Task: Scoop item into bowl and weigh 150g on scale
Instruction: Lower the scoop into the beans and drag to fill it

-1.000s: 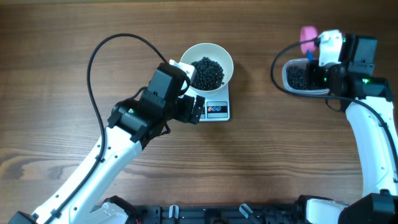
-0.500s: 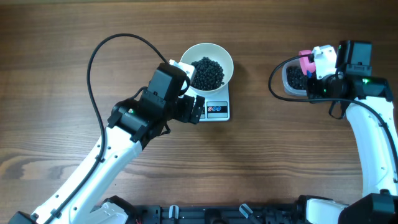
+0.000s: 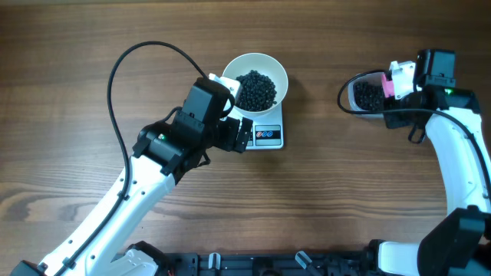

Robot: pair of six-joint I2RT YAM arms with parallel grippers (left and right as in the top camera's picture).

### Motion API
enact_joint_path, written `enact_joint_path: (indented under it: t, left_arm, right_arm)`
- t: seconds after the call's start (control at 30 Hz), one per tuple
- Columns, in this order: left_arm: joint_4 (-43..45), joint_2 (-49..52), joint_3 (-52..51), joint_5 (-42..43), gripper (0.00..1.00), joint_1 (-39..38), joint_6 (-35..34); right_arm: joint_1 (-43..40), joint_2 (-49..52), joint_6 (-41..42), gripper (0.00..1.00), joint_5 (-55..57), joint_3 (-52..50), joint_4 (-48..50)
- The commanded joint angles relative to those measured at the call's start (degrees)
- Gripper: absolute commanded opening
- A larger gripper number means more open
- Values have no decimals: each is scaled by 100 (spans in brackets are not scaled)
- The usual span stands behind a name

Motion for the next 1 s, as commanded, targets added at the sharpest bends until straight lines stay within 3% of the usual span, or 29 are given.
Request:
enact_joint_path:
  t: [0.0, 0.47, 0.73, 0.97]
  left_arm:
    - [13, 44, 81, 48, 100, 11, 66]
    - [13, 44, 81, 48, 100, 9, 66]
    - [13, 44, 81, 48, 100, 9, 66]
    - [13, 44, 81, 48, 100, 9, 68]
  right_arm:
    - [-13, 236, 37, 4, -31, -33, 33]
    - [-13, 247, -85, 4, -782, -33, -24]
    - [-13, 103, -94, 4, 286, -26, 208]
    - [-13, 0, -96, 4, 509, -26, 205]
